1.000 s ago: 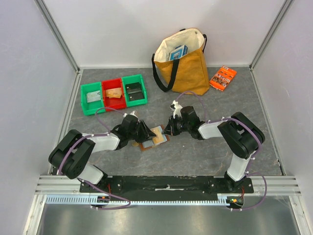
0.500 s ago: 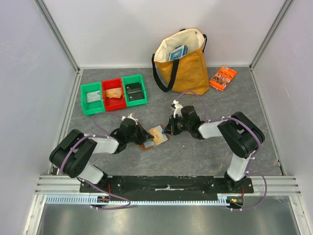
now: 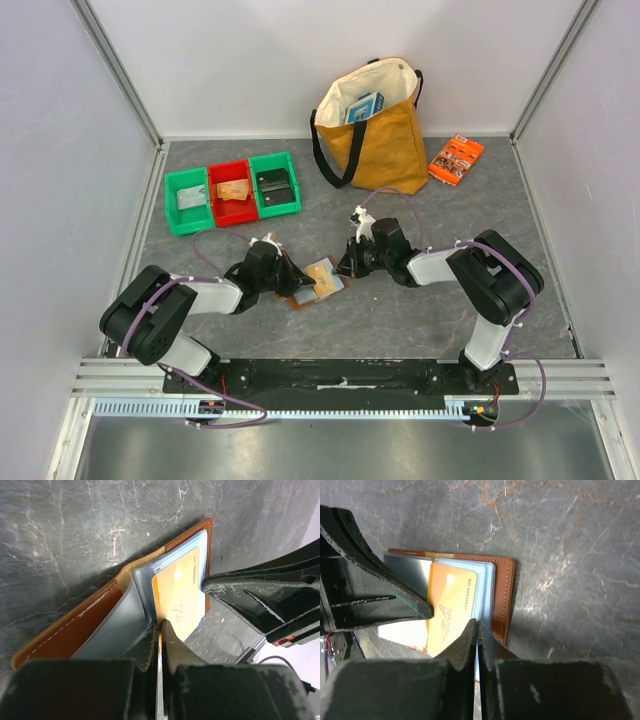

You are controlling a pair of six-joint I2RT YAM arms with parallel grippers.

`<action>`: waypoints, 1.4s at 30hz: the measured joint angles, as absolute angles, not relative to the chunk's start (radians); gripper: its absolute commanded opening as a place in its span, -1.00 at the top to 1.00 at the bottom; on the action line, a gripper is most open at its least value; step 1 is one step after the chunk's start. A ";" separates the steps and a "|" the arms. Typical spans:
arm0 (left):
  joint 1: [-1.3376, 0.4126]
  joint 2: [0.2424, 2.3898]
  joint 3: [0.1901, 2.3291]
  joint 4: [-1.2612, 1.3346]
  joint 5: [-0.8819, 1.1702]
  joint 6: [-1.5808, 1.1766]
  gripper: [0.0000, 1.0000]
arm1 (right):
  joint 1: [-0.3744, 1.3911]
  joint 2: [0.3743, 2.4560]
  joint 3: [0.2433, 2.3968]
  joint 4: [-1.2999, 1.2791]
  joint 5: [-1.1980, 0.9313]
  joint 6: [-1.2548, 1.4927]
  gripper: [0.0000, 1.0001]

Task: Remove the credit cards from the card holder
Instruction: Remove the credit card from the card holder.

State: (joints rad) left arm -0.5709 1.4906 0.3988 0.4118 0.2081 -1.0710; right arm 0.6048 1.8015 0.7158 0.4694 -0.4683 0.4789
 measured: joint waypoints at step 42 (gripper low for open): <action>-0.572 1.328 0.358 0.262 0.224 -1.066 0.97 | 0.624 1.832 0.685 0.557 -0.495 0.572 0.89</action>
